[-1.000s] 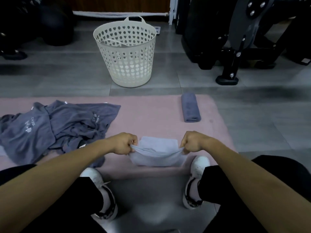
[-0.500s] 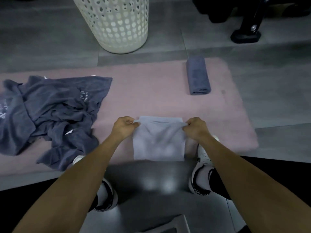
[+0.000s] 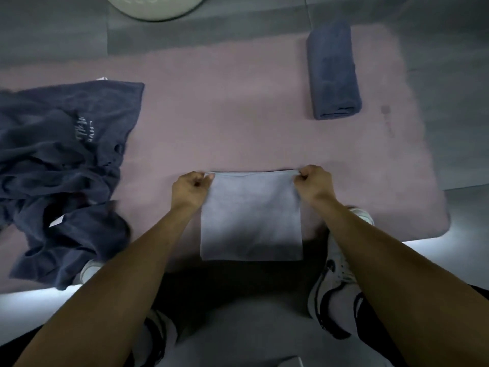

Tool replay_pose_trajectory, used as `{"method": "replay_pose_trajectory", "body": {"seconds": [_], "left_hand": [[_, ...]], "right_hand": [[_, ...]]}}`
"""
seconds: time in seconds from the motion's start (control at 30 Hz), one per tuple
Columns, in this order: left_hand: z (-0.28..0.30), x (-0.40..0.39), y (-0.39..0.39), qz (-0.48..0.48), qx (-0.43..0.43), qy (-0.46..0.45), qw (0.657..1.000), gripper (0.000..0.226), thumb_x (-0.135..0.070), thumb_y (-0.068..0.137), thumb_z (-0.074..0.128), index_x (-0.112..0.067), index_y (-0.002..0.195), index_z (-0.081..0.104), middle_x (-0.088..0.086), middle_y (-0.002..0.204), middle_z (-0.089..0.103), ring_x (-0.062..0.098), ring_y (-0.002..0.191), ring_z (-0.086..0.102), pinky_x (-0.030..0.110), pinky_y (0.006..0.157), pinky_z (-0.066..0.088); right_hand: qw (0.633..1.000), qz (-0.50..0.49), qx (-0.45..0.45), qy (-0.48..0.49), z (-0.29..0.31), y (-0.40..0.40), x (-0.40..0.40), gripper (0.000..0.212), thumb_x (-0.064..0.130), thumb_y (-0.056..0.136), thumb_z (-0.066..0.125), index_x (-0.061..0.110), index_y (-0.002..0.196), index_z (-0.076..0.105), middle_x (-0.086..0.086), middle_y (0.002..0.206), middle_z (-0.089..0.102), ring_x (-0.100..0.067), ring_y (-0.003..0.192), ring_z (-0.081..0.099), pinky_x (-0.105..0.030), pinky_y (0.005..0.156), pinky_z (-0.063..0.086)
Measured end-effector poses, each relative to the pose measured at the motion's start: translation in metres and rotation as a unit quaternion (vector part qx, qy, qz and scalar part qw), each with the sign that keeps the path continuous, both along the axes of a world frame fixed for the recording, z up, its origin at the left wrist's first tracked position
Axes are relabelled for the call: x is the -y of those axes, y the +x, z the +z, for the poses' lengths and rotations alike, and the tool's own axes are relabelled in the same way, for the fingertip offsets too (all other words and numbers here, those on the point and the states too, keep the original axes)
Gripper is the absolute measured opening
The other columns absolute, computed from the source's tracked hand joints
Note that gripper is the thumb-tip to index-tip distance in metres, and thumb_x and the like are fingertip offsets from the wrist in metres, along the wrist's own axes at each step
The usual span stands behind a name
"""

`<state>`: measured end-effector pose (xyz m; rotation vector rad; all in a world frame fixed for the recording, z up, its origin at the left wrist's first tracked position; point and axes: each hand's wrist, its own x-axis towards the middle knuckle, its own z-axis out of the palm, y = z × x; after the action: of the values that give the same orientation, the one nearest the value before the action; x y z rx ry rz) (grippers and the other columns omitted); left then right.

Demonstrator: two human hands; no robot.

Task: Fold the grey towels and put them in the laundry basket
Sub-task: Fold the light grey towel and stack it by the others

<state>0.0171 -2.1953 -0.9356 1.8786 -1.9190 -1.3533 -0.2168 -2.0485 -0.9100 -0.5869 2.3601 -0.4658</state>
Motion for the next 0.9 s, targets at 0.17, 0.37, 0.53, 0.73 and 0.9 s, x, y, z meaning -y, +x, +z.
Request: {"method": "replay_pose_trajectory", "body": {"seconds": [0.17,0.37,0.53,0.73,0.9], "left_hand": [[0.004,-0.014,-0.003,0.054,-0.041,-0.048,0.997,0.012,-0.027,0.093,0.062,-0.016,0.088,0.063,-0.001,0.087,0.065,0.012,0.082,0.058,0.033,0.09,0.05],[-0.003,-0.076,0.015,-0.285,0.051,-0.357,0.888,0.05,-0.027,0.094,0.052,-0.007,0.14,0.046,0.021,0.146,0.041,0.036,0.136,0.036,0.046,0.113,0.03],[-0.024,-0.115,0.022,-0.413,0.163,-0.312,0.84,0.063,-0.051,0.097,0.032,-0.02,0.152,0.029,0.014,0.16,0.016,0.035,0.147,0.016,0.052,0.116,0.019],[-0.023,-0.1,0.067,-0.354,0.24,-0.33,0.842,0.069,-0.058,0.097,0.031,-0.019,0.153,0.026,0.018,0.159,0.017,0.043,0.144,0.019,0.056,0.116,0.014],[-0.012,-0.121,0.071,-0.493,0.183,-0.319,0.789,0.063,-0.046,0.099,0.027,-0.013,0.153,0.025,0.016,0.16,0.014,0.04,0.146,0.017,0.053,0.117,0.016]], "right_hand": [[0.998,-0.01,-0.035,-0.052,-0.013,0.009,-0.006,0.023,0.019,0.096,0.052,0.006,0.111,0.063,-0.014,0.11,0.067,-0.031,0.102,0.061,-0.026,0.085,0.044],[0.966,0.158,-0.199,-0.048,-0.016,0.054,-0.04,0.054,0.018,0.088,0.057,0.001,0.137,0.044,-0.022,0.14,0.045,-0.037,0.124,0.048,-0.044,0.099,0.043],[0.896,0.409,-0.161,-0.064,-0.033,0.101,-0.076,0.068,0.025,0.084,0.067,0.001,0.143,0.041,-0.019,0.15,0.038,-0.034,0.139,0.037,-0.051,0.109,0.037],[0.906,0.375,-0.195,0.026,-0.028,0.08,-0.108,0.067,0.048,0.098,0.032,0.006,0.15,0.029,-0.011,0.157,0.026,-0.027,0.146,0.024,-0.044,0.118,0.018],[0.89,0.41,-0.201,0.0,-0.029,0.112,-0.107,0.059,0.022,0.092,0.039,0.003,0.148,0.034,-0.018,0.155,0.029,-0.033,0.144,0.028,-0.051,0.113,0.03]]}}
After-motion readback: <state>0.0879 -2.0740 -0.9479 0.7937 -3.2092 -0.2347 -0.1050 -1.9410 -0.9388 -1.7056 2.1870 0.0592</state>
